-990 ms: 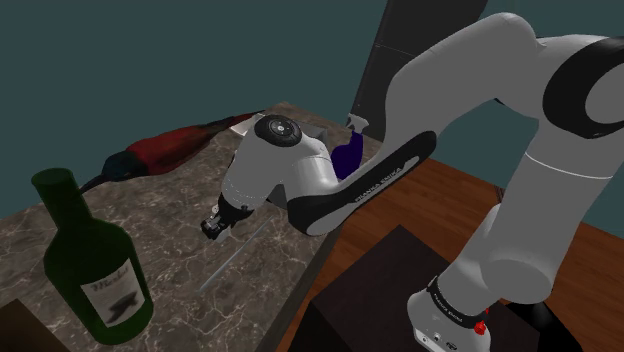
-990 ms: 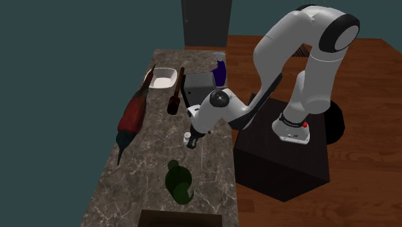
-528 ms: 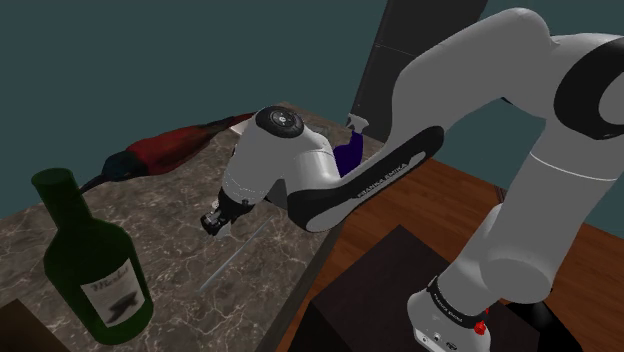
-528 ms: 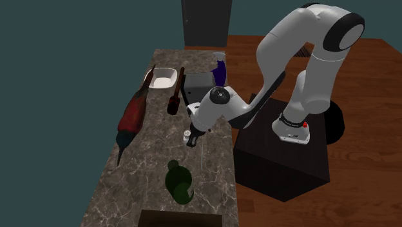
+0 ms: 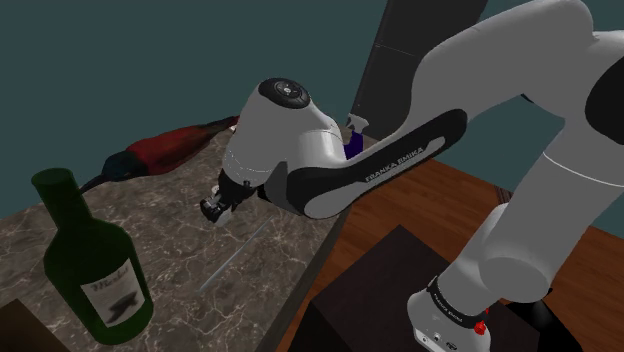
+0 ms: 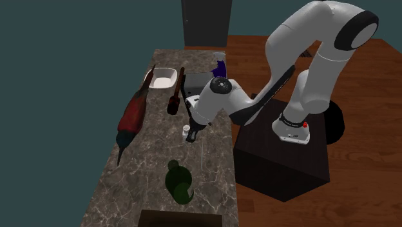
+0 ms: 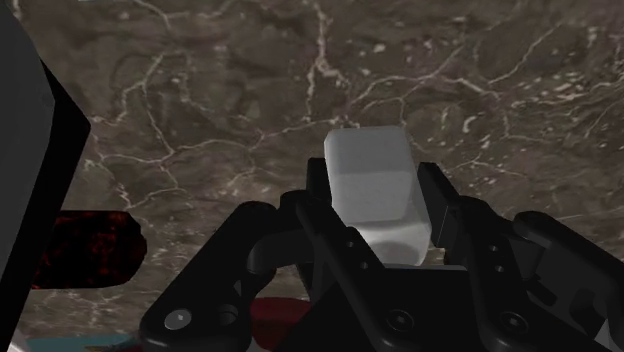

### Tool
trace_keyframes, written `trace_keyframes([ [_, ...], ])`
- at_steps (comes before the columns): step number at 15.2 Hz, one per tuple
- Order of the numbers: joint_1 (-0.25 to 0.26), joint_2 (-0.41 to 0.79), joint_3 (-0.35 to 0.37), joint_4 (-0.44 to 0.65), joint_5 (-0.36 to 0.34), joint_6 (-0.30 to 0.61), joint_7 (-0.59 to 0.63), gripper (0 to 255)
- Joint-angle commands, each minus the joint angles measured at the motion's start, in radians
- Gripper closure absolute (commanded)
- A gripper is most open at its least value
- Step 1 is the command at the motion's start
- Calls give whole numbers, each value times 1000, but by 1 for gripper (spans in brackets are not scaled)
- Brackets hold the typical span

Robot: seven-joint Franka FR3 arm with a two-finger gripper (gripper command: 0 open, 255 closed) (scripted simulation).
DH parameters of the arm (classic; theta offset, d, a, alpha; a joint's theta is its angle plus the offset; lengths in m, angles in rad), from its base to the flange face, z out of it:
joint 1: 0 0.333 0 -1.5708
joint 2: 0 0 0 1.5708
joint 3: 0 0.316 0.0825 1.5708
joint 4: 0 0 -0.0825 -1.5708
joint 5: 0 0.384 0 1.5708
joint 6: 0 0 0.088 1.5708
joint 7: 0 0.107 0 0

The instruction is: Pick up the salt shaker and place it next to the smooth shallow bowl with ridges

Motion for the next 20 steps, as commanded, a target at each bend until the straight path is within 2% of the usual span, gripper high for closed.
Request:
trace_keyframes([
  [1, -2, -19, 7, 8, 31, -23, -23, 255],
  [11, -7, -105, 16, 62, 153, -136, -123, 255],
  [20, -5, -157, 12, 125, 218, -237, -180, 255],
])
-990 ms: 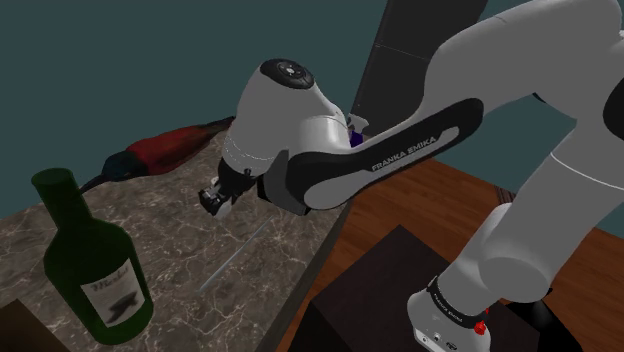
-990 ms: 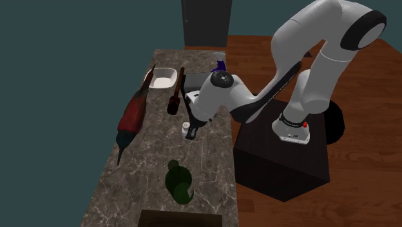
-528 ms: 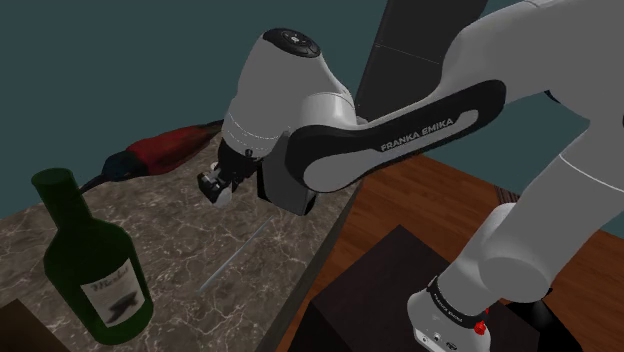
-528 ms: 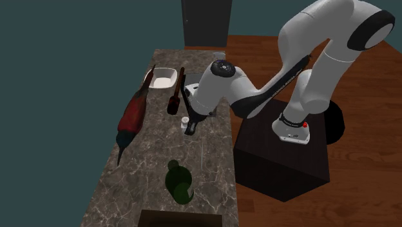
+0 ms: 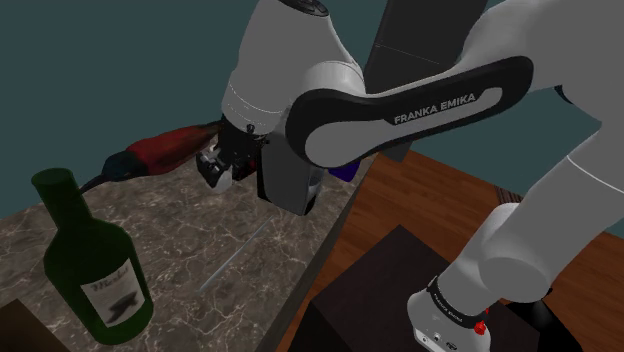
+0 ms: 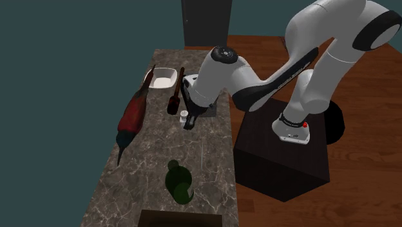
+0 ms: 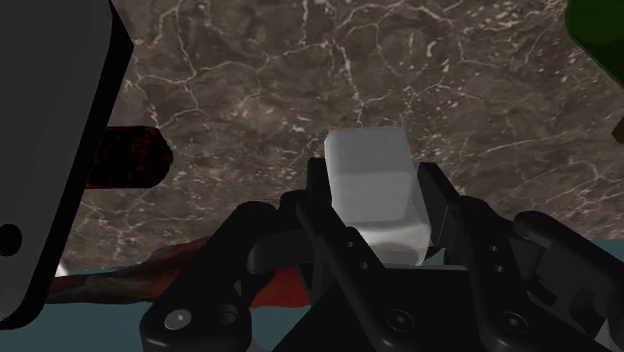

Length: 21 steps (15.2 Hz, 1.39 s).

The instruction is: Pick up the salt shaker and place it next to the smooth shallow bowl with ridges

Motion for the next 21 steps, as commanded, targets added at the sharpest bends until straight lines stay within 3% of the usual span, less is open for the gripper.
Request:
trace_keyframes([
  [1, -9, -18, -15, -11, 24, 0, -38, 255],
  [11, -95, -68, -173, -77, 150, 43, -357, 255],
  [21, -188, -15, -314, -25, 226, 42, -642, 255],
])
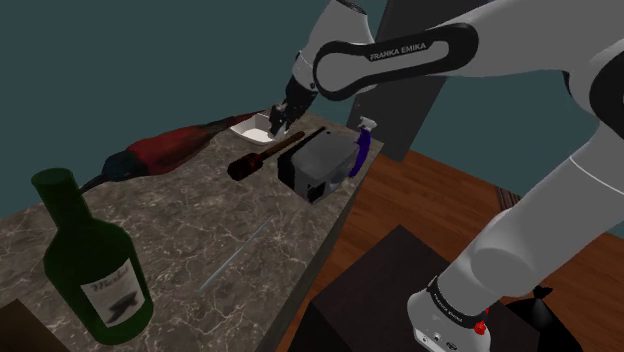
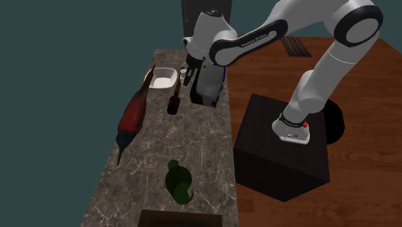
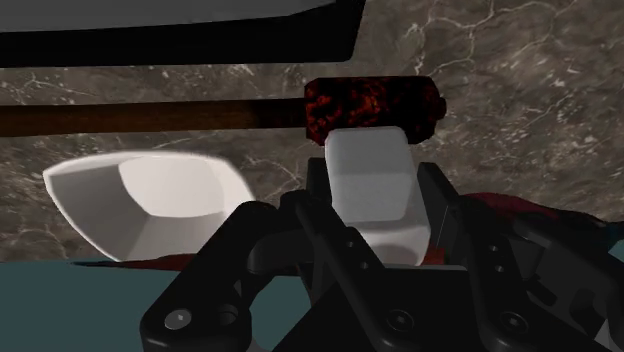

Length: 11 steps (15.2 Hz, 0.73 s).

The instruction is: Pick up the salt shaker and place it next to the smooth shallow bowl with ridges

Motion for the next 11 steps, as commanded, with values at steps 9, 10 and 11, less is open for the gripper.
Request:
trace_keyframes([
  [9, -100, 123, -114, 151, 64, -44, -258, 255],
  [10, -111, 140, -123, 173, 69, -51, -280, 255],
  [11, -121, 158, -131, 196, 75, -59, -303, 255],
])
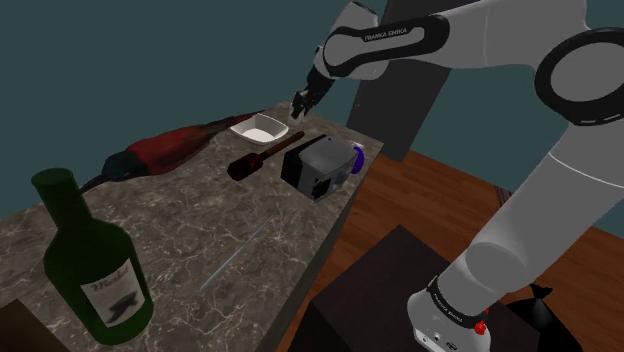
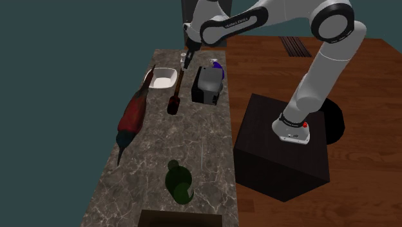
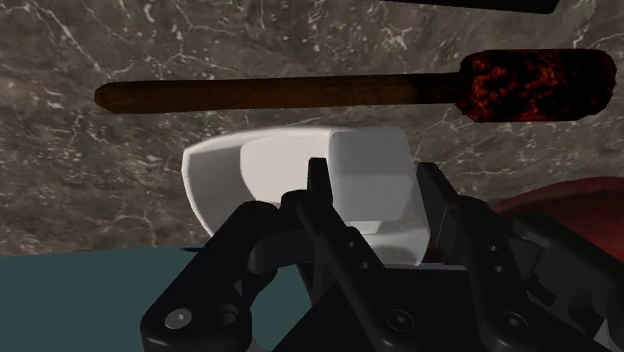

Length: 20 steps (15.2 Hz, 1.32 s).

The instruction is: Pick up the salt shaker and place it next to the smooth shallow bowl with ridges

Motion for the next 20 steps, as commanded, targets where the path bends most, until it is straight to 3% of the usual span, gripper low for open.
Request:
trace_keyframes([
  [1, -23, 42, -19, 54, 11, -17, -50, 255],
  [6, -78, 146, -53, 197, 35, -68, -149, 255],
  [20, -77, 211, -48, 93, 50, 99, -177, 255],
])
